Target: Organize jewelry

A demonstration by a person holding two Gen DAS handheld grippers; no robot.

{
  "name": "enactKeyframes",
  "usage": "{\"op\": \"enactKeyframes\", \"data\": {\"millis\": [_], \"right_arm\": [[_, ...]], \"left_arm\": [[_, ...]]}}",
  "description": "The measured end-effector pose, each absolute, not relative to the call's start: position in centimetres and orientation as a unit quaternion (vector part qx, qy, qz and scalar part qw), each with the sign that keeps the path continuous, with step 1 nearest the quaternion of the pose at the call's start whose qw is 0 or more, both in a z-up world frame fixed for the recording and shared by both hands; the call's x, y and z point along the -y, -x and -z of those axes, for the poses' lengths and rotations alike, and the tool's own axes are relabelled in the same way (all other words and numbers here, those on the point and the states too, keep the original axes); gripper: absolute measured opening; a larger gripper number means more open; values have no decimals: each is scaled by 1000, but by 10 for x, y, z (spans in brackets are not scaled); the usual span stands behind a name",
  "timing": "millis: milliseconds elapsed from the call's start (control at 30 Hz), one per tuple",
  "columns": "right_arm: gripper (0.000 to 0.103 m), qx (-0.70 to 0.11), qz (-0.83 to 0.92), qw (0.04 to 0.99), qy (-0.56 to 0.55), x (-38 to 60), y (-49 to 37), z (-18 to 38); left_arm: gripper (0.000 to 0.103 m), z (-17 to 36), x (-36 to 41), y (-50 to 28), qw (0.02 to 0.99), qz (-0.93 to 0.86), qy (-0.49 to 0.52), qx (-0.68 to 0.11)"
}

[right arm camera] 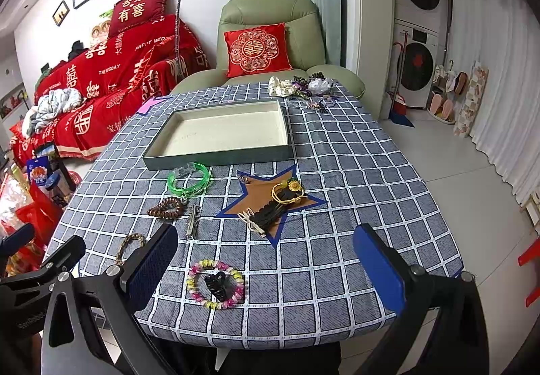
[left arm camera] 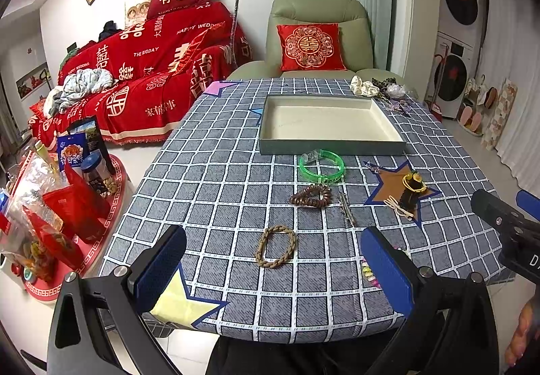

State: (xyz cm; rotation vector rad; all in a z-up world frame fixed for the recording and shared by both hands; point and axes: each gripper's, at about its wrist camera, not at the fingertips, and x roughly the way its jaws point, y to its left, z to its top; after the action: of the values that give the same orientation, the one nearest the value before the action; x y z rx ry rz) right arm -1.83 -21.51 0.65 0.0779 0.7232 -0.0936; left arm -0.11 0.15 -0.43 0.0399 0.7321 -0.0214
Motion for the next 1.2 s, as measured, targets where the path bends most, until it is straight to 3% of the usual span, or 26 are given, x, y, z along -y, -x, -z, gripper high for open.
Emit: {"op": "enactKeyframes", "data": {"millis": [1200], "right_arm": [[103, -354, 43, 933, -38, 213, 16, -4]], "left_arm": [[103, 8, 1, 1, 932, 12, -21, -361]]}}
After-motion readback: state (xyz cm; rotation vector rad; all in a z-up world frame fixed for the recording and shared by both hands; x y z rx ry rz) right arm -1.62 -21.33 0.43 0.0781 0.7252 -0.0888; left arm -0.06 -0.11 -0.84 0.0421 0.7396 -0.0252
